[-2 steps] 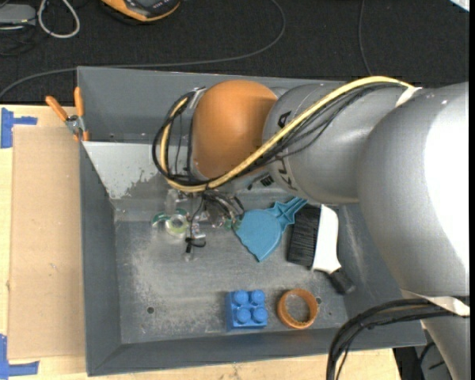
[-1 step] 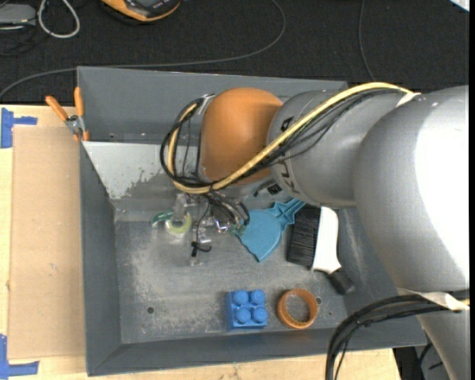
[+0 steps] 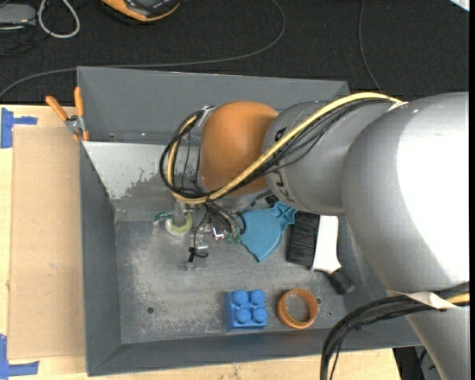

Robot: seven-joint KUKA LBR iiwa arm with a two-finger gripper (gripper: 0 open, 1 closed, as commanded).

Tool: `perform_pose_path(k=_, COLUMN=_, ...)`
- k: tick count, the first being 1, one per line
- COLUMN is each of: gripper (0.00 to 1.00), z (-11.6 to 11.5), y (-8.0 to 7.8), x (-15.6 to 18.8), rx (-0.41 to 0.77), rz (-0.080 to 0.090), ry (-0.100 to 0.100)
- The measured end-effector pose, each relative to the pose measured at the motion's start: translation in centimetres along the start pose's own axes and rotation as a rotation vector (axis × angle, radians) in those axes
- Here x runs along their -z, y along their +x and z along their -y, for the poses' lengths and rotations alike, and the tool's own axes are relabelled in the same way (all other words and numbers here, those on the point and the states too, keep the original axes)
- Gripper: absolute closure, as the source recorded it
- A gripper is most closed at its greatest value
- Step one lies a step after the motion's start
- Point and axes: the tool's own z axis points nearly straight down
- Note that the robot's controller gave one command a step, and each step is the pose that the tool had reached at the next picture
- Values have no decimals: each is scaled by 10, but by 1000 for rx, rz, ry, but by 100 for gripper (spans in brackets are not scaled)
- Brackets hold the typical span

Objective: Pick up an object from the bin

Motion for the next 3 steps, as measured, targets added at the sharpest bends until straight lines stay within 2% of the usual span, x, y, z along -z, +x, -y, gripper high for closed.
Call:
perform_pose_path(k=1, gripper=100, z=4, y=-6, x=3, rx=251, rz=2, ry=-1)
perform_pose_path(k=2, gripper=100, z=4, y=-6, x=3, rx=249, rz=2, ry=-2)
perform_pose_path(k=3, gripper=100, z=4, y=-6, x=35, rx=244, rz=3, ry=-2)
